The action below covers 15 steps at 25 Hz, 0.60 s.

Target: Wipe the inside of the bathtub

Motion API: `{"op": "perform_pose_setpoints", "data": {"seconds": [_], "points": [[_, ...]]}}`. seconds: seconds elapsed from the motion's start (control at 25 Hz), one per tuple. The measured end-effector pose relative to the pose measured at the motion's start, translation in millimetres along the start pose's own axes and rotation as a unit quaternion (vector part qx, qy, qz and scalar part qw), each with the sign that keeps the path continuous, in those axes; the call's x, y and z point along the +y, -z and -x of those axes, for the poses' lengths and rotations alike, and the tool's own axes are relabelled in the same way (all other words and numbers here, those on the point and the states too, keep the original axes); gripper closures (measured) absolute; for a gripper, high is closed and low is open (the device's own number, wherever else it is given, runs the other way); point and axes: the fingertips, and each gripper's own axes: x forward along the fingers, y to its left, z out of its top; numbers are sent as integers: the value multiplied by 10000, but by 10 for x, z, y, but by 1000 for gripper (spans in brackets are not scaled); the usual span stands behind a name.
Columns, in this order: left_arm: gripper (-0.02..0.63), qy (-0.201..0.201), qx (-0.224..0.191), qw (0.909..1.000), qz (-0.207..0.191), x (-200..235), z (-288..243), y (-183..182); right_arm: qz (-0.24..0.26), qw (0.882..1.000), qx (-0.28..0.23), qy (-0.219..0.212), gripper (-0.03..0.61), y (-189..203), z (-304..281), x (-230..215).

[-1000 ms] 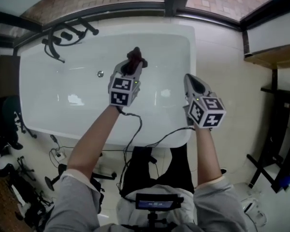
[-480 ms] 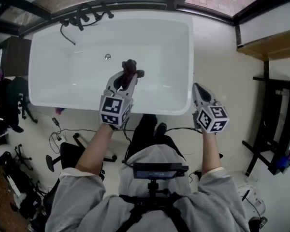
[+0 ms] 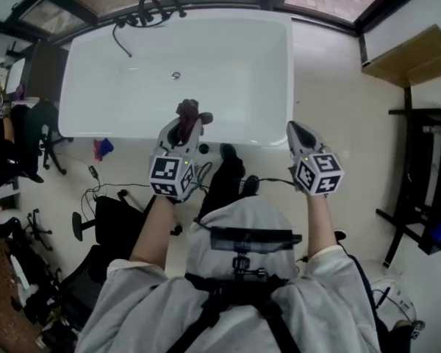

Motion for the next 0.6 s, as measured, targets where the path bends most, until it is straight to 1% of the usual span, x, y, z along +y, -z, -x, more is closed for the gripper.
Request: {"op": "perform_pose_setpoints", "data": {"seconds": [0.16, 0.32, 0.44, 0.6], "points": [[523, -98, -95, 9999, 73, -227, 302, 12, -25, 9998, -171, 15, 568, 83, 374, 45], [523, -234, -109, 9997, 34, -332, 689, 30, -97, 9998, -151, -19, 568, 317, 626, 151], [523, -383, -55, 9992, -18, -284, 973, 71, -149, 9998, -142, -53, 568, 441, 764, 268], [523, -612, -30, 9981, -11, -74, 1270, 84, -206, 9996, -154, -119, 568, 520, 815, 466]]}}
